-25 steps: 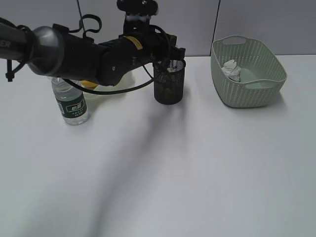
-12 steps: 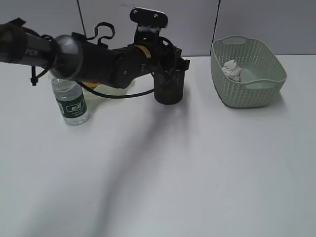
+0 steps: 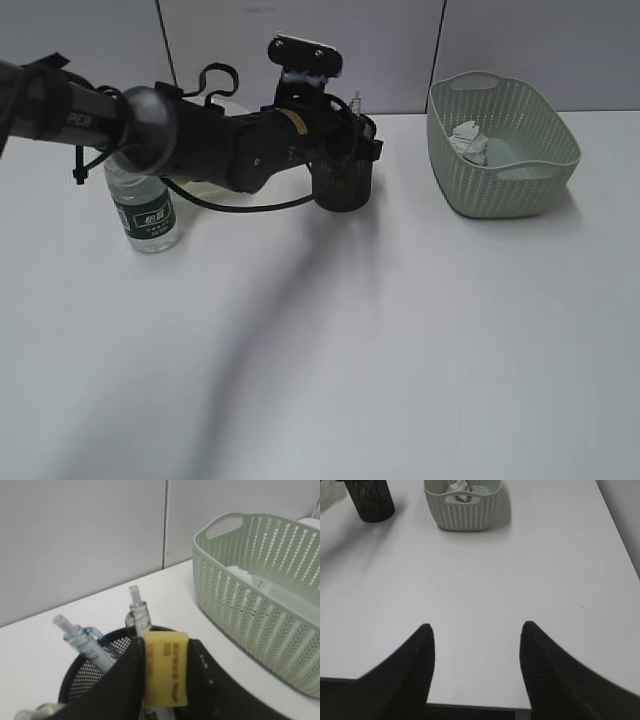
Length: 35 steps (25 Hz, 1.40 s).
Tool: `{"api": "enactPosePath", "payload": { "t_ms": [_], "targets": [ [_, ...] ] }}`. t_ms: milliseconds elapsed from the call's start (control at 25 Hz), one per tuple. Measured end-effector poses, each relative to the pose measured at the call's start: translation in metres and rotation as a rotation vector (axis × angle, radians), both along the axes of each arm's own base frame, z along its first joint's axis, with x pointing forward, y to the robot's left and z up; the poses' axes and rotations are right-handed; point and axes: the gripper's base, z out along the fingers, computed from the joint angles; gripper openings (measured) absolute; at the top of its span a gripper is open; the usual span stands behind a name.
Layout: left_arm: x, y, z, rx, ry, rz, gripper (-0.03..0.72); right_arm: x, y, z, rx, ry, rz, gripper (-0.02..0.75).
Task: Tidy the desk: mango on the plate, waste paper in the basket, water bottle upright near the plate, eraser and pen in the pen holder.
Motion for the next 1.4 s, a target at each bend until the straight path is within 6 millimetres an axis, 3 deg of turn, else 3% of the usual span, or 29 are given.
{"api": "enactPosePath", "payload": {
  "t_ms": [440, 840, 1000, 1160, 1400],
  "targets": [
    [0.001, 0.000, -0.005, 0.028, -0.011, -0.019, 0.204, 0.000, 0.000, 0.000, 0.000, 0.000, 0.000, 0.437],
    [0.001, 0.000, -0.004, 0.020, -0.028, -0.021, 0.435, 0.000, 0.000, 0.000, 0.000, 0.000, 0.000, 0.437],
    [0.001, 0.000, 0.000, 0.020, -0.036, -0.025, 0.461, 0.000, 0.000, 0.000, 0.000, 0.000, 0.000, 0.437],
    [-0.001, 0.001, 0.024, 0.005, -0.070, -0.030, 0.461, 0.000, 0.000, 0.000, 0.000, 0.000, 0.000, 0.436],
    [-0.016, 0.011, 0.091, 0.018, -0.092, -0.045, 0.461, 0.000, 0.000, 0.000, 0.000, 0.000, 0.000, 0.436]
  ]
}}
